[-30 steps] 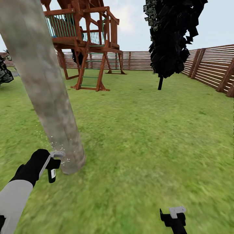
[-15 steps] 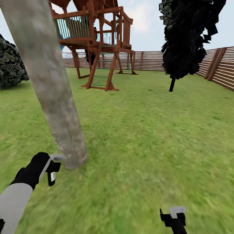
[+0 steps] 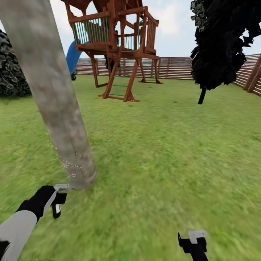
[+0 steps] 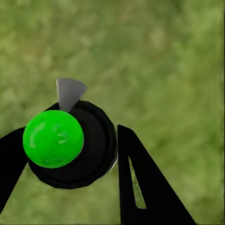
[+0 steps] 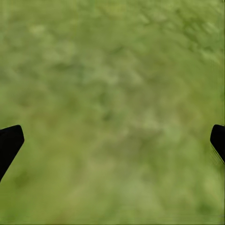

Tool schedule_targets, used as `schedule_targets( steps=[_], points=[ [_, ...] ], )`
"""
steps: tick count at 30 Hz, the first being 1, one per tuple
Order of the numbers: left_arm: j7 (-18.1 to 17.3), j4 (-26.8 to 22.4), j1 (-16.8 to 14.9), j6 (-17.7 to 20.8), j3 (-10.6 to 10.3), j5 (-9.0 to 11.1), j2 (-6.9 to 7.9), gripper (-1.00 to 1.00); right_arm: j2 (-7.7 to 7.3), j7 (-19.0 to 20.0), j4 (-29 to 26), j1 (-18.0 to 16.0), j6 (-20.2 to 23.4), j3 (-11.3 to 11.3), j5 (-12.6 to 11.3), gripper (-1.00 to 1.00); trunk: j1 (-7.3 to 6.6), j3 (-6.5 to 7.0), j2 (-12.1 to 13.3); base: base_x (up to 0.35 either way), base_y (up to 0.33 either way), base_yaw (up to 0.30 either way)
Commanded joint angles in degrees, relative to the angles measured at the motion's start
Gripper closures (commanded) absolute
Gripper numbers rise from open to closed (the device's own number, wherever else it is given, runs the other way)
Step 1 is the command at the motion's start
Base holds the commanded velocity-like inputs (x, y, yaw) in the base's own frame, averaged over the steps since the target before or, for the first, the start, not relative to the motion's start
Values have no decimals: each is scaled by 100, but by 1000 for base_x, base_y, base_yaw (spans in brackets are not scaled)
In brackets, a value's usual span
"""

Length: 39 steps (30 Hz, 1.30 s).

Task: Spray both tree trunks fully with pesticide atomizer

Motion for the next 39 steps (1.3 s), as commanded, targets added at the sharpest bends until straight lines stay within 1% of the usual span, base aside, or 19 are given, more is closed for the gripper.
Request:
schedule_targets(
  steps=[1, 2, 4, 6, 10, 13, 26, 39],
  points=[
    [-21, 47, -3, -116, 12, 22, -2, 100, 2, -23, 5, -1, -15, -39, 61, -100, 0, -5, -2, 148, -256, 277],
    [-17, 217, -3, -255, 11, 63, -4, 100, 1, -23, 5, -1, -12, -39, 61, -100, 0, -5, -2, 146, -256, 123],
    [-15, 324, -3, -302, 10, 73, 1, 100, 2, -23, 5, -1, -10, -39, 61, -100, 0, -5, -2, 144, -256, 48],
    [-15, 354, 3, -314, 9, 76, 1, 100, 3, -23, 5, -1, -9, -39, 61, -100, 0, -5, -2, 140, -256, 12],
    [-15, 364, 48, -489, 5, 76, -28, 100, 3, -23, 5, 0, -9, -39, 61, -100, 0, -5, -2, 138, -256, 2],
    [-8, 364, 49, -502, 5, 72, -29, 100, 3, -23, 5, 0, -10, -39, 61, -100, 0, -5, -2, 135, -256, 136],
    [-6, 364, 50, -503, 5, 68, -29, 100, 3, -23, 5, -2, -10, -39, 61, -100, 0, -5, -2, 132, -256, 268],
    [-6, 364, 50, -503, 5, 68, -29, 100, -6, -23, 5, 0, -10, -39, 61, -100, 0, -5, -2, 131, -256, 10]
  ],
)
